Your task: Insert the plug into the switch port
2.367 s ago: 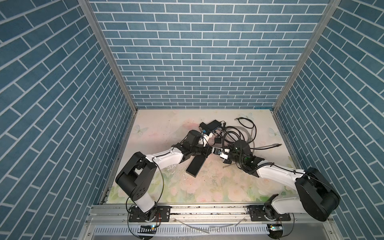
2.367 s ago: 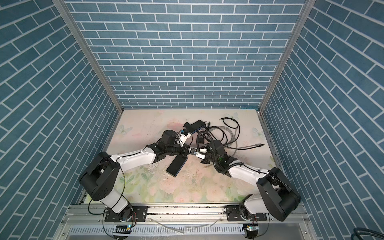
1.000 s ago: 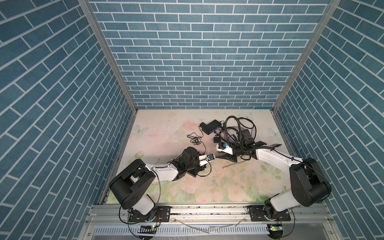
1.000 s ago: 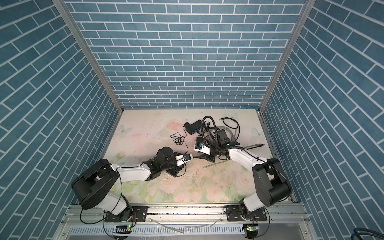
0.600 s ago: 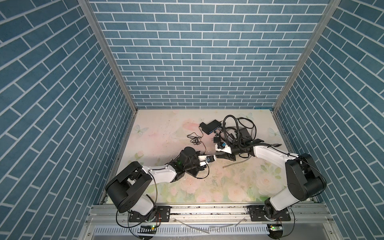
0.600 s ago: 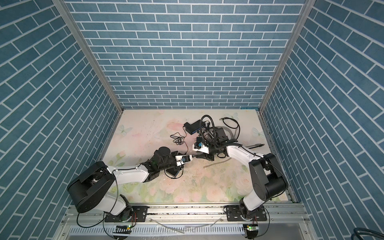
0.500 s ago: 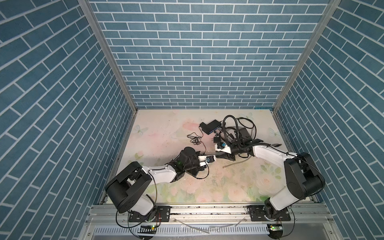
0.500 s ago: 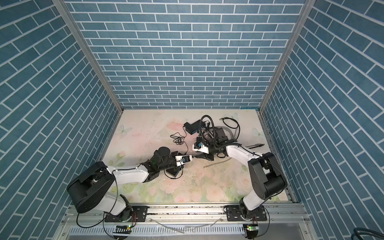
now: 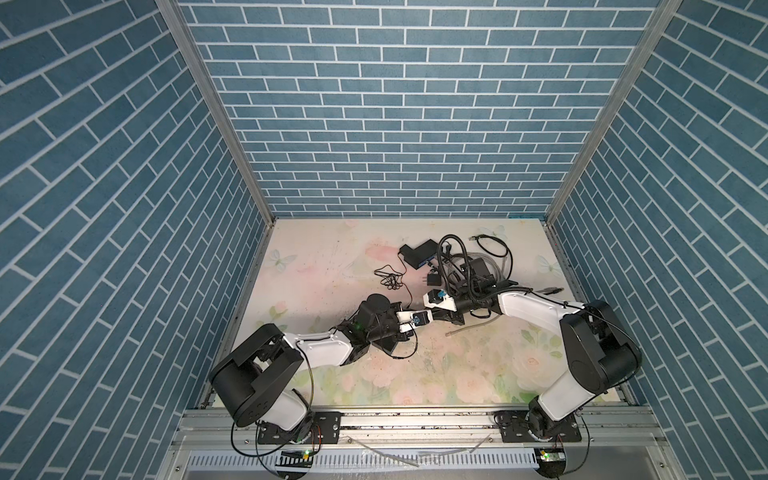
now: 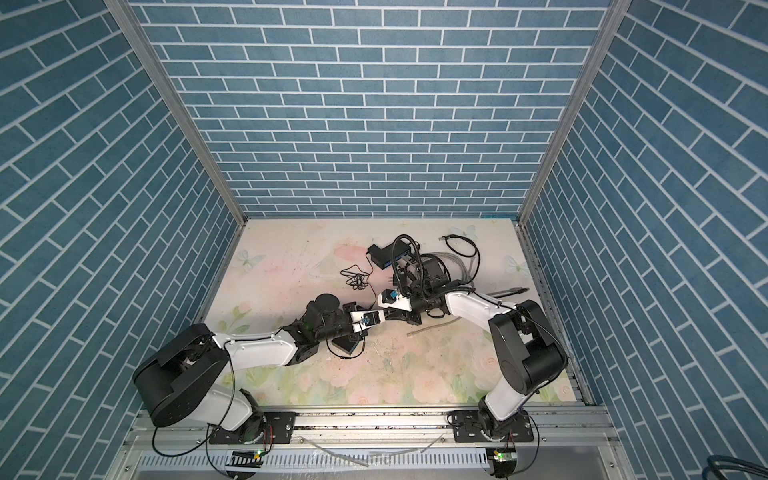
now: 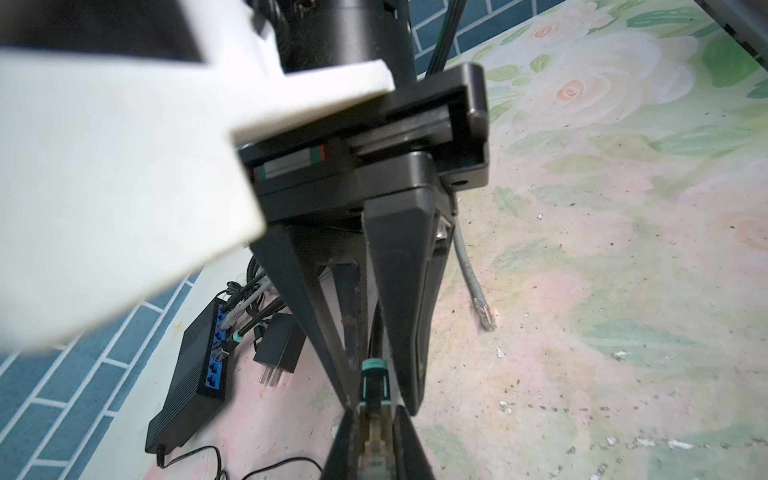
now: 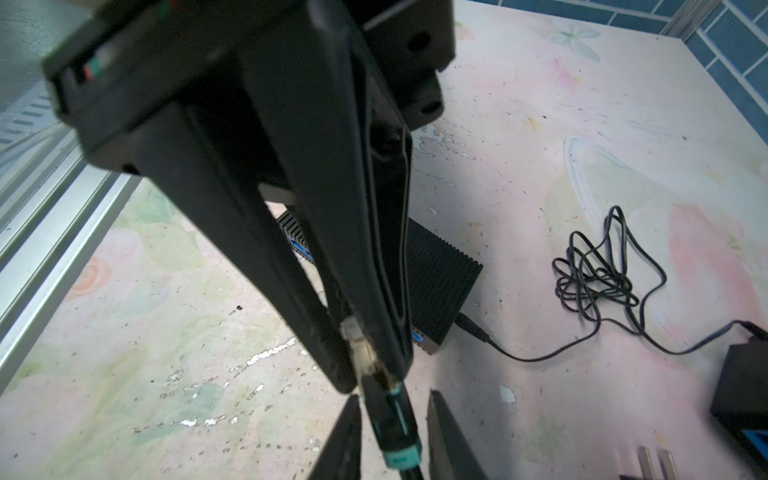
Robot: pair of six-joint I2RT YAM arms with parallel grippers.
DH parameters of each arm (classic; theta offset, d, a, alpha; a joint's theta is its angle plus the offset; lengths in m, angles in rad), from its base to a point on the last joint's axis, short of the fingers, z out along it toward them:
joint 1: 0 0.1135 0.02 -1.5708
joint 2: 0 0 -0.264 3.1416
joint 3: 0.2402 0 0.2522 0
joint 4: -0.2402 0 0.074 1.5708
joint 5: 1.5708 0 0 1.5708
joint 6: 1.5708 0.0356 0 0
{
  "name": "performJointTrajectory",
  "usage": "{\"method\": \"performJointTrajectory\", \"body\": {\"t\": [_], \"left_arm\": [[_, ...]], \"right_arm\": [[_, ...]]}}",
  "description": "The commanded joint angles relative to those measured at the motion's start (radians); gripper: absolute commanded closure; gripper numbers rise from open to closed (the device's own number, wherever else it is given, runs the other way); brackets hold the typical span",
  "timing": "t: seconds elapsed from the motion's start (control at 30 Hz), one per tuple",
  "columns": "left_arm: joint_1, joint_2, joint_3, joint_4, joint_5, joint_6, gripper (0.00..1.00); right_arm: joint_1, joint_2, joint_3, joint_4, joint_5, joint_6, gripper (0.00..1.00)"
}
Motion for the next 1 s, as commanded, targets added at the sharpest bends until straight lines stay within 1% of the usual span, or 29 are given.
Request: {"method": "performJointTrajectory", "body": {"t": [0.0,0.2,0.27,0.3,0.37,0.4,0.43,0.47,0.5,0.53,0.57,0.63,0.67,0.8,0.9,0.97], "left_arm": [[-0.005,-0.018,-0.009,0.024,0.015,0.003,1.0],[-0.005,-0.024,-0.038,0.046,-0.008,-0.012,1.0],[-0.005,-0.024,-0.042,0.05,-0.018,-0.025,1.0],[-0.005,-0.027,-0.046,0.053,-0.033,-0.036,0.97],[-0.005,-0.033,-0.066,0.083,-0.088,-0.074,0.73],[-0.005,-0.037,-0.083,0.118,-0.123,-0.105,0.62],[-0.005,-0.045,-0.107,0.154,-0.153,-0.126,0.49],[-0.005,-0.053,-0.124,0.185,-0.178,-0.147,0.4],[-0.005,-0.068,-0.143,0.209,-0.2,-0.171,0.33],[-0.005,-0.085,-0.157,0.218,-0.223,-0.204,0.26],[-0.003,-0.102,-0.163,0.209,-0.24,-0.234,0.21],[-0.003,-0.149,-0.15,0.119,-0.27,-0.302,0.15],[-0.002,-0.17,-0.139,0.068,-0.283,-0.333,0.14],[-0.002,-0.23,-0.049,-0.231,-0.33,-0.468,0.06],[-0.002,-0.24,0.026,-0.453,-0.378,-0.55,0.05],[-0.002,-0.235,0.066,-0.566,-0.395,-0.593,0.04]], "right_arm": [[0.005,0.003,0.02,0.007,-0.034,-0.018,0.85],[0.005,-0.011,0.012,0.009,-0.013,-0.007,0.88],[0.005,-0.016,0.006,0.017,-0.004,0.001,0.96],[0.005,-0.019,0.001,0.025,0.008,0.011,1.0],[0.005,-0.027,-0.007,0.048,0.051,0.055,1.0],[0.005,-0.028,-0.011,0.059,0.084,0.087,1.0],[0.005,-0.031,-0.011,0.063,0.115,0.116,1.0],[0.005,-0.032,-0.012,0.063,0.145,0.148,1.0],[0.006,-0.034,-0.011,0.063,0.174,0.187,1.0],[0.006,-0.038,-0.012,0.063,0.199,0.231,1.0],[0.008,-0.04,-0.012,0.062,0.22,0.268,1.0],[0.016,-0.049,-0.015,0.058,0.283,0.353,1.0],[0.022,-0.051,-0.018,0.057,0.31,0.386,1.0],[0.058,-0.071,-0.033,0.039,0.418,0.488,1.0],[0.087,-0.086,-0.047,0.038,0.483,0.538,1.0],[0.105,-0.095,-0.058,0.043,0.523,0.564,1.0]]}}
